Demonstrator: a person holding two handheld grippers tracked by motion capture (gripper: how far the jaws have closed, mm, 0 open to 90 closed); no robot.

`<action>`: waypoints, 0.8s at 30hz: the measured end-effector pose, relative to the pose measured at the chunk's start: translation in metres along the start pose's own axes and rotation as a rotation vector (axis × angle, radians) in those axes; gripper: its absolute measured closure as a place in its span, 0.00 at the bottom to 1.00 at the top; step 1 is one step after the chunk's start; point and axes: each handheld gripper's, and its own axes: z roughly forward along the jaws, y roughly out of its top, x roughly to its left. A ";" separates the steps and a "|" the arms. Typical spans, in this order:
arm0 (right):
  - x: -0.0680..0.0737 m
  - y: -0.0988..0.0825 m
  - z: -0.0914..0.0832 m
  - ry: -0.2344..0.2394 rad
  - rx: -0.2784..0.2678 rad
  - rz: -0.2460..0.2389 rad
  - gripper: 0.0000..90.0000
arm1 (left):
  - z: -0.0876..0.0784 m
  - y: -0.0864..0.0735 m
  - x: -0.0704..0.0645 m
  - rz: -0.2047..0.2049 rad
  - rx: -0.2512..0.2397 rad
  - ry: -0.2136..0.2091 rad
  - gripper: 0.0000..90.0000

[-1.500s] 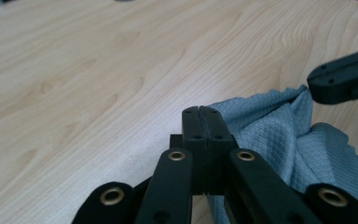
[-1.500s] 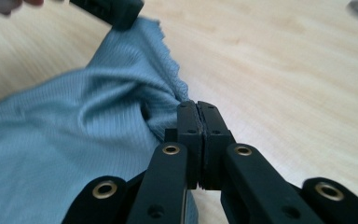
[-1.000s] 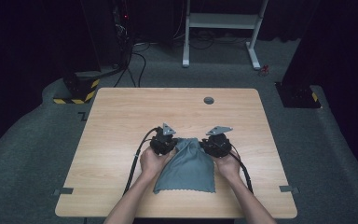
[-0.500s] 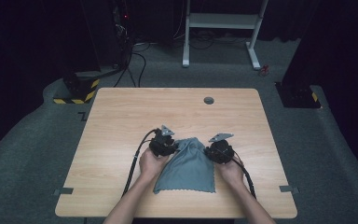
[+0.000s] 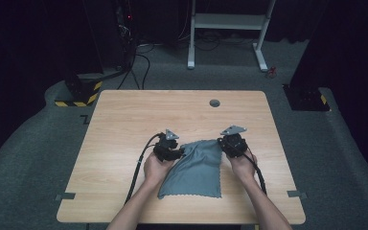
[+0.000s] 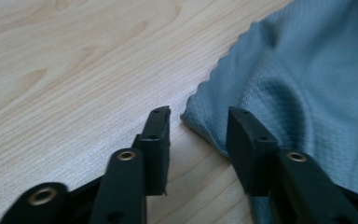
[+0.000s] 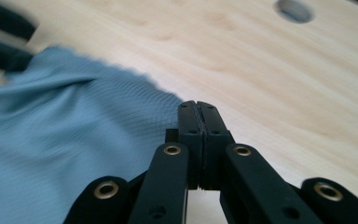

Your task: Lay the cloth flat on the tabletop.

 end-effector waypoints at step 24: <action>0.033 -0.034 0.015 0.123 0.060 -0.064 0.78 | -0.013 0.040 0.015 -0.008 -0.080 0.069 0.82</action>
